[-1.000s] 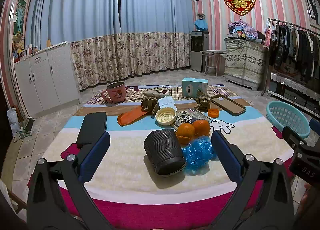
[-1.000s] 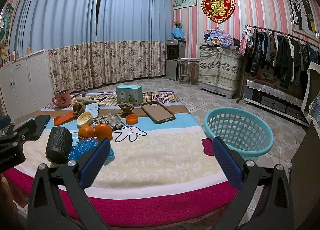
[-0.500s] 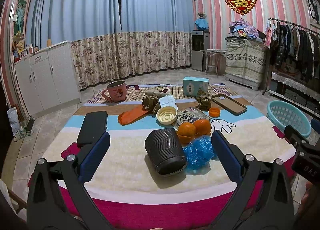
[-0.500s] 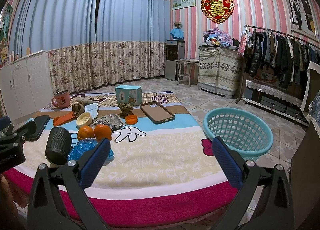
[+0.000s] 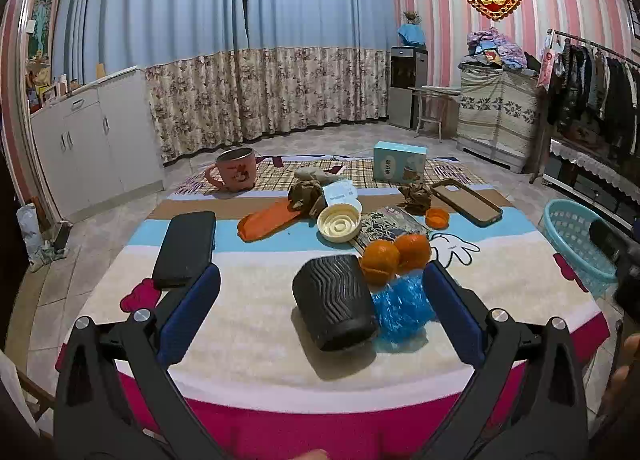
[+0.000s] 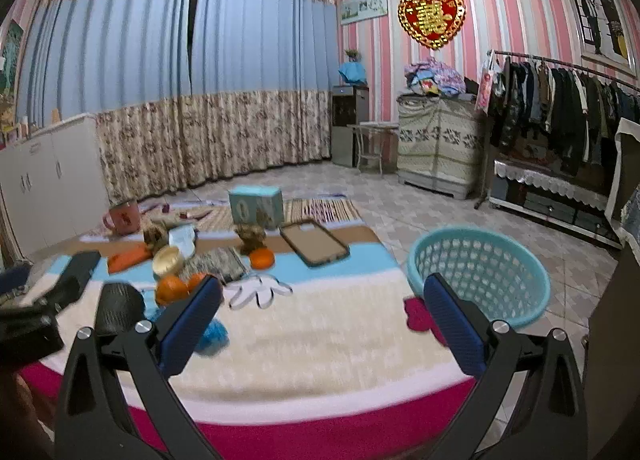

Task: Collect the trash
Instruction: 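Grasp the black ribbed cup with the left tool while the right tool grasps the blue bag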

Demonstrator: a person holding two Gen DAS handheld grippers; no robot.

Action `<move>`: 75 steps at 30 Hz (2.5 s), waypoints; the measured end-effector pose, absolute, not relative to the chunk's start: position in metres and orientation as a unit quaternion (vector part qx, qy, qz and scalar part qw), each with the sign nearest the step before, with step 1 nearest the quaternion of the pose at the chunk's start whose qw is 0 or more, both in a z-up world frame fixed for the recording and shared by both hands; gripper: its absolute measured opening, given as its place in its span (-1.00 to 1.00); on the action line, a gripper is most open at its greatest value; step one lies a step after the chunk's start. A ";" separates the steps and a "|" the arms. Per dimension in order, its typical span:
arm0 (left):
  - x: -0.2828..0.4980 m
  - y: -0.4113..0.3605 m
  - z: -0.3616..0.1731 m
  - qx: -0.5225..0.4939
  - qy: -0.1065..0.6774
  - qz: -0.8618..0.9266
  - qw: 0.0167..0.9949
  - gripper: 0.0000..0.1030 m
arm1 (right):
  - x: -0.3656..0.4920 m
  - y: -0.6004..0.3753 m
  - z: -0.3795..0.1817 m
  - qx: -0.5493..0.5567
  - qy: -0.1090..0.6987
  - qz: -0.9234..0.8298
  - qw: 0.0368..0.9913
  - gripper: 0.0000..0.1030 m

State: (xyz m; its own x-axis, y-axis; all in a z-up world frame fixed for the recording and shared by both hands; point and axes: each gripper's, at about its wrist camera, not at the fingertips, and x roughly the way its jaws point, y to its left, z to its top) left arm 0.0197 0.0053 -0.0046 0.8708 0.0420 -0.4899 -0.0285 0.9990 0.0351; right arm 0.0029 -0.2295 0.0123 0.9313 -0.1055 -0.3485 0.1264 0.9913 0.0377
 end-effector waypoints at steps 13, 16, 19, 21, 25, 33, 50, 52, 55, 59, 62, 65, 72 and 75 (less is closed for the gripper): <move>0.074 0.011 -0.037 -0.017 0.313 0.026 0.949 0.90 | 0.066 -0.223 0.009 0.029 0.185 -0.034 0.982 0.93; 0.086 0.018 -0.049 -0.032 0.333 0.028 0.942 0.90 | 0.088 -0.224 0.007 0.025 0.197 -0.040 0.979 0.93; 0.093 0.019 -0.059 -0.024 0.345 0.034 0.938 0.90 | 0.102 -0.225 0.000 0.026 0.209 -0.051 0.976 0.93; 0.095 0.018 -0.063 -0.018 0.347 0.033 0.937 0.90 | 0.104 -0.228 -0.008 0.033 0.219 -0.049 0.974 0.93; 0.102 0.011 -0.067 -0.021 0.363 0.008 0.931 0.89 | 0.108 -0.226 -0.026 0.041 0.247 -0.037 0.968 0.93; 0.107 0.020 -0.074 -0.057 0.398 -0.033 0.915 0.37 | 0.109 -0.223 -0.044 0.035 0.271 -0.029 0.962 0.93; 0.083 0.079 -0.029 -0.037 0.307 0.058 0.949 0.28 | 0.093 -0.163 -0.058 -0.005 0.288 0.026 0.957 0.93; 0.080 0.082 -0.027 -0.041 0.301 0.058 0.951 0.28 | 0.093 -0.154 -0.061 0.001 0.296 0.046 0.954 0.93; 0.078 0.085 -0.027 -0.052 0.301 0.053 0.951 0.28 | 0.094 -0.143 -0.067 -0.010 0.306 0.057 0.950 0.93; 0.077 0.085 -0.028 -0.053 0.301 0.050 0.951 0.25 | 0.096 -0.130 -0.076 -0.033 0.322 0.068 0.944 0.90; 0.078 0.088 -0.030 -0.062 0.308 0.047 0.948 0.25 | 0.098 -0.126 -0.082 -0.039 0.336 0.079 0.938 0.66; 0.080 0.093 -0.035 -0.075 0.321 0.050 0.943 0.25 | 0.100 -0.123 -0.088 -0.037 0.353 0.099 0.930 0.36; 0.083 0.104 -0.048 -0.108 0.349 0.061 0.929 0.54 | 0.102 -0.123 -0.085 -0.023 0.357 0.136 0.924 -0.52; 0.086 0.104 -0.054 -0.113 0.362 0.071 0.923 0.70 | 0.102 -0.133 -0.078 -0.015 0.343 0.121 0.931 -0.65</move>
State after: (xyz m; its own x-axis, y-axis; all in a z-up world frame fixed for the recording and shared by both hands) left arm 0.0862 0.1038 -0.0542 0.7283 0.0499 -0.6834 -0.2140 0.9640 -0.1577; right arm 0.1019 -0.1328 -0.0782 0.7348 0.2150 -0.6434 -0.2357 0.9703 0.0550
